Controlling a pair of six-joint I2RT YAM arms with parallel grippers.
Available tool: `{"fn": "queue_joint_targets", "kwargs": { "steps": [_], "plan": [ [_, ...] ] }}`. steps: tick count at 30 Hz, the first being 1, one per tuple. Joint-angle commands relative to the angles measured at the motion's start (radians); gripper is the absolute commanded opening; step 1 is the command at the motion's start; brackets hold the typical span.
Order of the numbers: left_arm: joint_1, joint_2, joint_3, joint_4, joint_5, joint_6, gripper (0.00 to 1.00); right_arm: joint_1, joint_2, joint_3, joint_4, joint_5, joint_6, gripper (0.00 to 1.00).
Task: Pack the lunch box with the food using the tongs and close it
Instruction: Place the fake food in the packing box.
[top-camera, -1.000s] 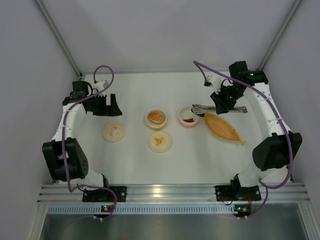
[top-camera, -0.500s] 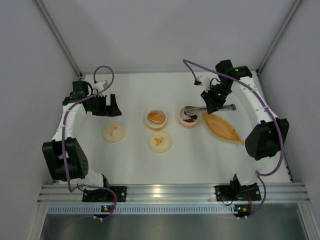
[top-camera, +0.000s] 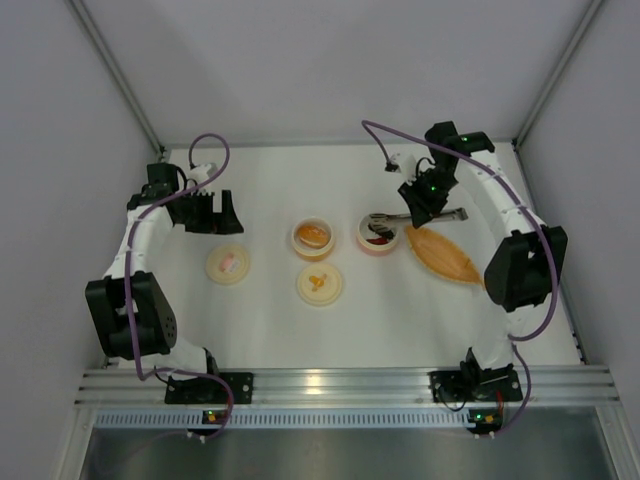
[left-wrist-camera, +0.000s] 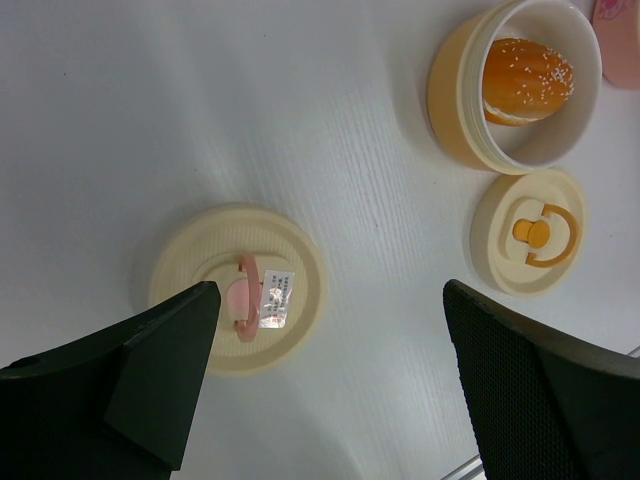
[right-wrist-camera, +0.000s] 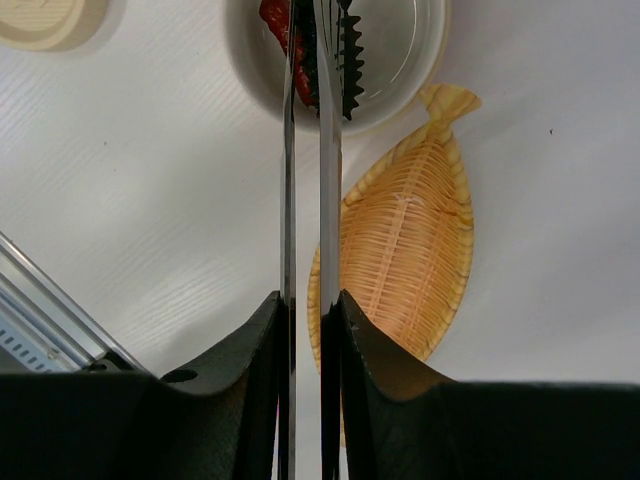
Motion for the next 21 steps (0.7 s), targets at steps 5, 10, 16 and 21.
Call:
{"fn": "queue_joint_targets", "kwargs": {
  "steps": [5, 10, 16, 21],
  "plan": [
    [0.001, 0.008, -0.01, 0.039, 0.001, 0.024, 0.98, 0.018, 0.015, 0.014, 0.087, 0.012, 0.003, 0.06],
    [0.0, 0.014, -0.01, 0.04, -0.002, 0.025, 0.98, 0.018, 0.038, 0.015, 0.101, 0.033, -0.004, 0.09],
    [0.001, 0.02, -0.01, 0.04, -0.003, 0.027, 0.98, 0.018, 0.05, 0.011, 0.127, 0.062, -0.014, 0.17],
    [0.001, 0.022, -0.008, 0.04, -0.002, 0.027, 0.98, 0.018, 0.05, 0.017, 0.122, 0.064, -0.015, 0.2]
  ]
}}
